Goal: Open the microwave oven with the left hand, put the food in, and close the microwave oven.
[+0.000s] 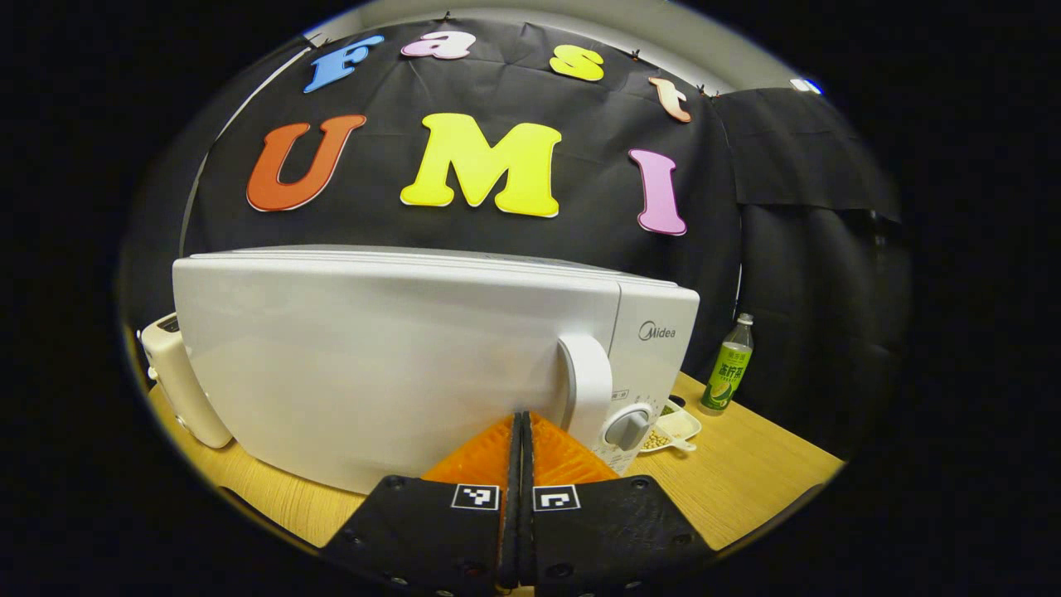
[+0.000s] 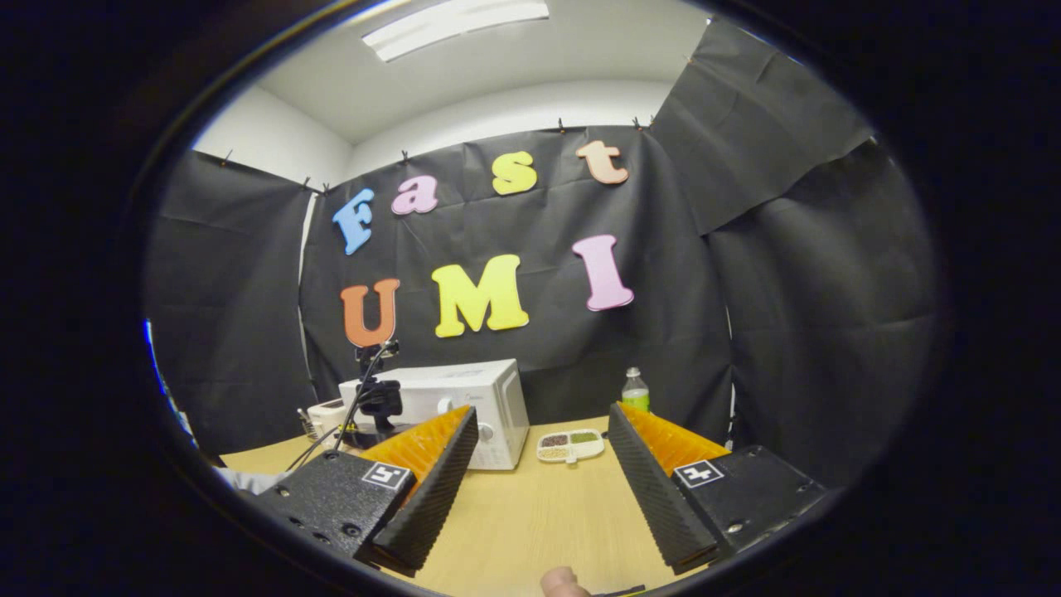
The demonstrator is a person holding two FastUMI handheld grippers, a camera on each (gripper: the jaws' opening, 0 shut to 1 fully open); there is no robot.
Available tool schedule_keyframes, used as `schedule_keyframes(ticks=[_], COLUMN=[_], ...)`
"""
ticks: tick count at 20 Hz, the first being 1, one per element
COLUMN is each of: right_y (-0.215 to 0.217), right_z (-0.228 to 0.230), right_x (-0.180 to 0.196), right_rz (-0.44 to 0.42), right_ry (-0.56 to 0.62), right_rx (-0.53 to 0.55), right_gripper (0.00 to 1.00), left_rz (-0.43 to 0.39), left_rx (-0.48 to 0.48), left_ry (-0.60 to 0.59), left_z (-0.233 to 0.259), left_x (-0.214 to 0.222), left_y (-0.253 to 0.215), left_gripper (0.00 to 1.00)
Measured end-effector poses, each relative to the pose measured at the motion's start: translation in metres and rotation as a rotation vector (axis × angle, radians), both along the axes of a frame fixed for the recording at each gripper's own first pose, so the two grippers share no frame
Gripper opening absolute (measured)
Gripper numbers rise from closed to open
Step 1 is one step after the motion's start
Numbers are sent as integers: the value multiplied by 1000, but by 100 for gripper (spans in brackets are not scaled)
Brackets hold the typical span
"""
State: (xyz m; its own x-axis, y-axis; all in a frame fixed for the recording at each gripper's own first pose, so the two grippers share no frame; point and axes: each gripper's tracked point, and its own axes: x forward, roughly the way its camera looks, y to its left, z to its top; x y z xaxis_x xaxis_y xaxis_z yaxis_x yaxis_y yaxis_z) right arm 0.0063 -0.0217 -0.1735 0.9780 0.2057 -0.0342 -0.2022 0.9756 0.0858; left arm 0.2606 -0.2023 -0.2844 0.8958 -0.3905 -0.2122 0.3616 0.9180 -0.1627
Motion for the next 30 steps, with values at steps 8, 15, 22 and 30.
schedule_keyframes(ticks=[8, 15, 22, 30], right_y=[15, 40, 79, 84], right_z=[6, 37, 96, 114], right_x=[-13, -37, -69, -75], right_rz=[-7, -1, 15, -15], right_ry=[19, -22, -144, -122], right_rx=[-3, -21, -44, -57], right_gripper=[91, 91, 100, 100], left_rz=[55, 179, 235, 349], left_rx=[45, 25, 30, 34], left_ry=[-45, -33, -83, -179], left_z=[36, 88, 160, 220], left_x=[-69, -157, -257, -335], left_y=[31, 87, 135, 178], left_gripper=[72, 95, 95, 83])
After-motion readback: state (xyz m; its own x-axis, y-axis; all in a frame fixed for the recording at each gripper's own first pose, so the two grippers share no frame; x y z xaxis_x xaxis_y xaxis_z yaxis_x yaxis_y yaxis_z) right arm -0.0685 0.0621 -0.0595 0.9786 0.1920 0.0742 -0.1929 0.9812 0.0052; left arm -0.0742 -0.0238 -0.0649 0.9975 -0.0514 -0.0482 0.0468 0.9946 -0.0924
